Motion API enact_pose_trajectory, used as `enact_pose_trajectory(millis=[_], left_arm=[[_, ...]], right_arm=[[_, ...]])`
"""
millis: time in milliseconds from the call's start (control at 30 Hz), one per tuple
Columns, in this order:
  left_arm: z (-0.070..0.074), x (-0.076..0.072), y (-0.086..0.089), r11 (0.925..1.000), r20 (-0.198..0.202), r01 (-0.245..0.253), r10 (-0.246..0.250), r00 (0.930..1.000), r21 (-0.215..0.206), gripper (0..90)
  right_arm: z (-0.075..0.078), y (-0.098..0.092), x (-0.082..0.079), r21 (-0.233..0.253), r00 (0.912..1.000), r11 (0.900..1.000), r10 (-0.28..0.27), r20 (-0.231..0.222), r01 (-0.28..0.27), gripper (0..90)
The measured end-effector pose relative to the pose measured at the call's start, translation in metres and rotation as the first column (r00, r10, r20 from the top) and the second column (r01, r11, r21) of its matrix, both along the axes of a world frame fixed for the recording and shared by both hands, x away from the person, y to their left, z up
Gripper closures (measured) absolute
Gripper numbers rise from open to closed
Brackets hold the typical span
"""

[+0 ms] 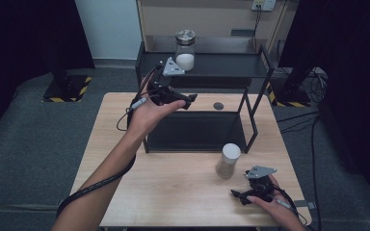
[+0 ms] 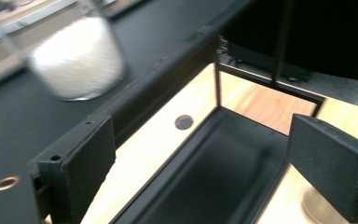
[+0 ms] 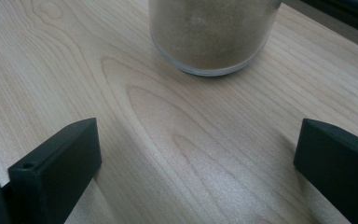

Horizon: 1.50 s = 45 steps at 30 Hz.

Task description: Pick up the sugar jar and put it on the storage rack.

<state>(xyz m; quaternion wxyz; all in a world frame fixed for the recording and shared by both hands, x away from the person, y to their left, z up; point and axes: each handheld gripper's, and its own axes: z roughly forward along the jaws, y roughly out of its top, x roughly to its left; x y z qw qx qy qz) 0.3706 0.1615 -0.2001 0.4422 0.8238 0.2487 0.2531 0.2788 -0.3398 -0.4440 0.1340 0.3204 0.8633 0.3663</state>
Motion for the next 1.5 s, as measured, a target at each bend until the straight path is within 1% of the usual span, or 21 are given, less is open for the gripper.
enact_pose_trajectory(millis=[67,133,233,333,400,433,500,533,567,600,700,733,800,833,900,1067,1133,1200,1300,1333,1500], left_arm=[[-0.006,-0.003,-0.004,0.9992,0.011,0.019,-0.019,0.9998,0.035,7.5],[-0.014,-0.003,-0.004,0.9984,-0.001,0.044,-0.044,0.999,0.035,7.4],[-0.028,-0.005,-0.004,0.9964,-0.003,0.073,-0.073,0.9973,0.043,7.2],[-0.045,-0.006,0.0,0.9934,-0.014,0.11,-0.109,0.9939,0.034,7.3],[-0.059,-0.008,0.003,0.9906,-0.02,0.134,-0.134,0.9908,0.024,7.2],[-0.068,-0.009,0.005,0.9886,-0.024,0.149,-0.148,0.9887,0.024,7.2],[-0.083,-0.011,0.008,0.9853,-0.029,0.171,-0.17,0.985,0.009,7.3],[-0.097,-0.013,0.009,0.9827,-0.041,0.185,-0.185,0.9819,0.0,7.3],[-0.097,-0.013,0.009,0.9827,-0.041,0.185,-0.185,0.9819,0.0,7.2],[-0.106,-0.013,0.009,0.9809,-0.051,0.194,-0.194,0.9796,-0.004,7.2],[-0.123,-0.013,0.009,0.9771,-0.078,0.213,-0.212,0.9742,0.002,6.8],[-0.128,-0.014,0.01,0.9768,-0.091,0.214,-0.214,0.9727,-0.006,6.7],[-0.137,-0.015,0.012,0.9766,-0.108,0.215,-0.214,0.9708,-0.006,6.7],[-0.141,-0.017,0.013,0.9776,-0.114,0.21,-0.209,0.9711,-0.006,6.6],[-0.15,-0.019,0.017,0.9783,-0.128,0.206,-0.207,0.9699,-0.02,6.5],[-0.171,-0.03,0.027,0.9827,-0.154,0.184,-0.185,0.9706,-0.023,6.5],[-0.177,-0.036,0.03,0.9855,-0.164,0.169,-0.169,0.972,-0.011,6.5],[-0.185,-0.044,0.034,0.986,-0.166,0.167,-0.165,0.9723,-0.005,6.6],[-0.197,-0.056,0.04,0.9883,-0.184,0.153,-0.15,0.9714,0.001,6.5],[-0.201,-0.06,0.042,0.9895,-0.186,0.145,-0.141,0.9724,0.008,6.4],[-0.216,-0.074,0.06,0.9955,-0.22,0.094,-0.094,0.971,-0.012,6.4]], right_arm=[[0.0,0.0,0.0,0.0,1.0,1.0,0.0,0.0,0.0,1.1],[0.0,0.0,0.0,0.0,1.0,1.0,0.0,0.0,0.0,1.1],[0.0,0.0,0.0,-0.001,1.0,1.0,0.0,-0.002,0.0,1.2],[0.0,0.0,0.0,-0.001,1.0,1.0,0.0,-0.001,0.0,1.1],[0.0,0.0,0.0,-0.002,1.0,1.0,0.0,-0.001,0.0,1.1],[0.0,0.0,0.0,-0.001,1.0,1.0,0.001,-0.001,-0.001,1.1],[0.0,0.0,0.0,-0.001,1.0,1.0,0.0,-0.001,0.0,1.2],[0.0,0.0,0.0,-0.001,1.0,1.0,0.0,-0.002,0.0,1.1],[0.0,0.0,0.0,-0.001,1.0,1.0,0.0,-0.002,0.0,1.1],[0.0,0.0,0.0,-0.001,1.0,1.0,0.0,-0.002,0.0,1.1],[0.0,0.0,0.0,0.0,1.0,1.0,0.0,-0.002,0.0,1.1],[0.0,0.0,0.0,0.0,1.0,1.0,0.0,-0.002,0.0,1.1],[0.0,0.0,0.0,-0.001,1.0,1.0,0.0,-0.001,0.0,1.1],[0.0,0.0,0.0,-0.001,1.0,1.0,0.0,-0.001,0.0,1.1],[0.0,0.0,0.0,-0.001,1.0,1.0,0.0,-0.001,0.0,1.1],[0.0,0.0,0.0,-0.001,1.0,1.0,0.0,-0.001,0.0,1.1],[0.0,0.0,0.0,-0.001,1.0,1.0,0.0,-0.001,0.0,1.1],[0.0,0.0,0.0,-0.001,1.0,1.0,0.0,-0.001,0.0,1.1],[0.0,0.0,0.0,-0.001,1.0,1.0,0.0,-0.001,0.0,1.1],[0.0,0.0,0.0,-0.001,1.0,1.0,0.0,-0.001,0.0,1.1],[0.0,0.001,-0.002,-0.001,1.0,1.0,-0.007,0.0,0.007,1.2]])
